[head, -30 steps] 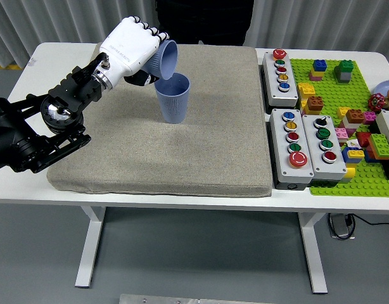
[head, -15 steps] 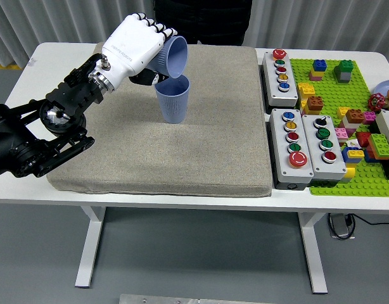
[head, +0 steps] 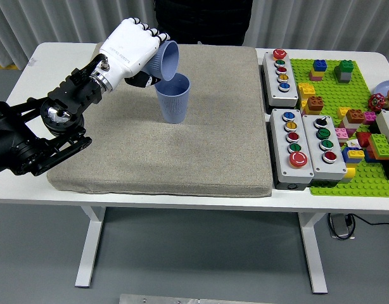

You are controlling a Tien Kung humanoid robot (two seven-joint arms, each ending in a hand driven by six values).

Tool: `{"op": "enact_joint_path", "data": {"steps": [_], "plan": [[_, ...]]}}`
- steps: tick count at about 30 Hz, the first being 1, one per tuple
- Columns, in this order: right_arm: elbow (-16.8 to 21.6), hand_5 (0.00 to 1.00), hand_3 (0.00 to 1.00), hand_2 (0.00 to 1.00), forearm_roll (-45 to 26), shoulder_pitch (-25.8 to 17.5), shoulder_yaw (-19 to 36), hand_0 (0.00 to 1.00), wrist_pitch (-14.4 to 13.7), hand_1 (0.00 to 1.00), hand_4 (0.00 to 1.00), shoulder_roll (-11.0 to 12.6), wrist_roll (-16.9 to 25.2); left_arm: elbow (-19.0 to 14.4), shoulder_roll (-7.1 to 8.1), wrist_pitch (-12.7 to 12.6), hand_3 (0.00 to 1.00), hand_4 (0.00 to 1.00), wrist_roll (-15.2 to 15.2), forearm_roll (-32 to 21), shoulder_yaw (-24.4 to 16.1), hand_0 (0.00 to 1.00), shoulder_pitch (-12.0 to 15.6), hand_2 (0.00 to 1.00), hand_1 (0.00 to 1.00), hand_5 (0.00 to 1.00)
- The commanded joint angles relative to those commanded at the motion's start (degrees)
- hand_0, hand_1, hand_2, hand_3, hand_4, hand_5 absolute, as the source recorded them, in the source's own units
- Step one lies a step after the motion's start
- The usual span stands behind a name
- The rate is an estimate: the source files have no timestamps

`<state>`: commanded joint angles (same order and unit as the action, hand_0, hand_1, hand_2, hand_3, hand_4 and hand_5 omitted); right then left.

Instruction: Pick cup pour cup place

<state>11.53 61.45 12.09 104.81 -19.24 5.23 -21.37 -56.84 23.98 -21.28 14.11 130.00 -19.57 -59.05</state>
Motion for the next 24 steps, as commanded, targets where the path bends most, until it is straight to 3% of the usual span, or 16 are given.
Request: {"op": "enact_joint_path", "data": {"steps": [13, 24], "plan": [[-0.03, 0.183, 0.558, 0.558, -0.42, 0.25, -0.14, 0.670, -0.05, 0.611, 0.002, 0.10, 0.10, 0.36, 0.28, 0.63, 0.502, 0.730, 0.25, 0.00, 4.51, 0.511, -2.15, 0.509, 0.469, 0.229], [-0.06, 0.183, 0.558, 0.558, -0.57, 0.40, -0.20, 0.670, -0.03, 0.611, 0.002, 0.18, 0.18, 0.50, 0.48, 0.86, 0.502, 0.734, 0.79, 0.00, 6.04, 0.512, -2.85, 0.509, 0.470, 0.234]]}}
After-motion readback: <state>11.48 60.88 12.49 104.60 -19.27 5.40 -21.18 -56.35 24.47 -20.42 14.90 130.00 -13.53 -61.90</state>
